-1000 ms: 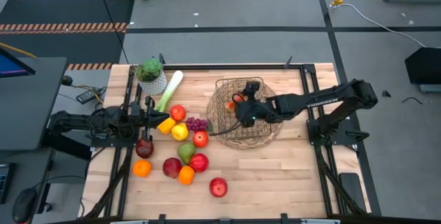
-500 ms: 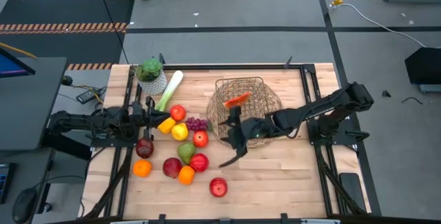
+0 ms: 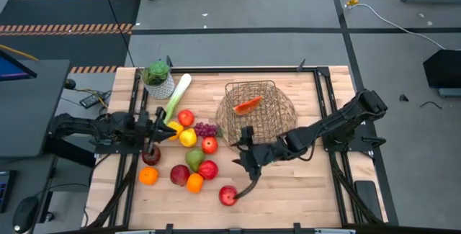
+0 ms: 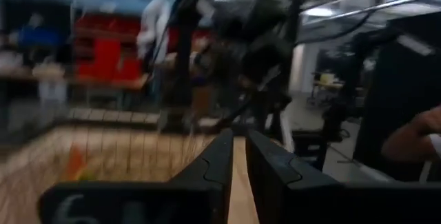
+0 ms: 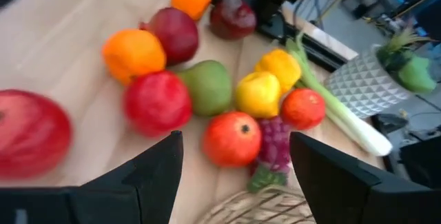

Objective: Build produce basket
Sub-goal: Put the top left red apple into the wire basket

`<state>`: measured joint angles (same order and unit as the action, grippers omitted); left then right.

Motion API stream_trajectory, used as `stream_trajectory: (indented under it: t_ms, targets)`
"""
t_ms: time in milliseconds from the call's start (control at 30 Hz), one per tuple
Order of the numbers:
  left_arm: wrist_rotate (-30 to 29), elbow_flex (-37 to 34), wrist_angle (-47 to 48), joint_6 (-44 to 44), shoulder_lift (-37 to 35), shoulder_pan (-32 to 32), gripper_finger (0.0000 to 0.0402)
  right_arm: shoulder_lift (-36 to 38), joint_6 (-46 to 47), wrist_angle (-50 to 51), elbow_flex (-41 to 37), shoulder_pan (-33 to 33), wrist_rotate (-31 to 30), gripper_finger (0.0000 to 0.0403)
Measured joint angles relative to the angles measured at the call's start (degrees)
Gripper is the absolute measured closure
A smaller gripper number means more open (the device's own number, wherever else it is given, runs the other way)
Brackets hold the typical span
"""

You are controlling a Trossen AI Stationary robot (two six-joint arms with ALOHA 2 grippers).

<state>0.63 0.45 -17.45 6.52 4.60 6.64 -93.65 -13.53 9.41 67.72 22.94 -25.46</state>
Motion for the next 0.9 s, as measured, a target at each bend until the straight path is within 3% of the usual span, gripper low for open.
stream_trajectory:
  t_ms: [167, 300, 400, 567, 700, 900]
  targets:
    - [0.06, 1.73, -6.68, -10.03, 1.67, 4.22, 0.0329, 0.00, 4.78, 6.49, 0.00, 1.82, -2.36, 0.0133]
    - [-2.03, 4.80, -8.28, -15.97, 7.93, 8.26, 0.0318, 0.00, 9.07, 13.35, 0.00, 2.27, -6.62, 0.0133]
    - [-8.29, 7.88, -9.00, -21.72, 15.38, 10.67, 0.0313, 0.00, 12.49, 17.46, 0.00, 2.27, -8.21, 0.0133]
    - [-26.61, 15.23, -6.82, -25.97, 29.54, 11.60, 0.0311, 0.00, 15.44, 20.14, 0.00, 2.27, -8.59, 0.0133]
    - [-38.22, 24.62, 5.29, -22.93, 39.12, 9.72, 0.0293, 0.02, 15.95, 20.65, 0.00, 2.27, -8.59, 0.0133]
    - [-42.08, 41.18, 38.08, -2.29, 48.63, 2.45, 0.0230, 0.02, 17.10, 23.32, 0.00, 2.27, -8.61, 0.0133]
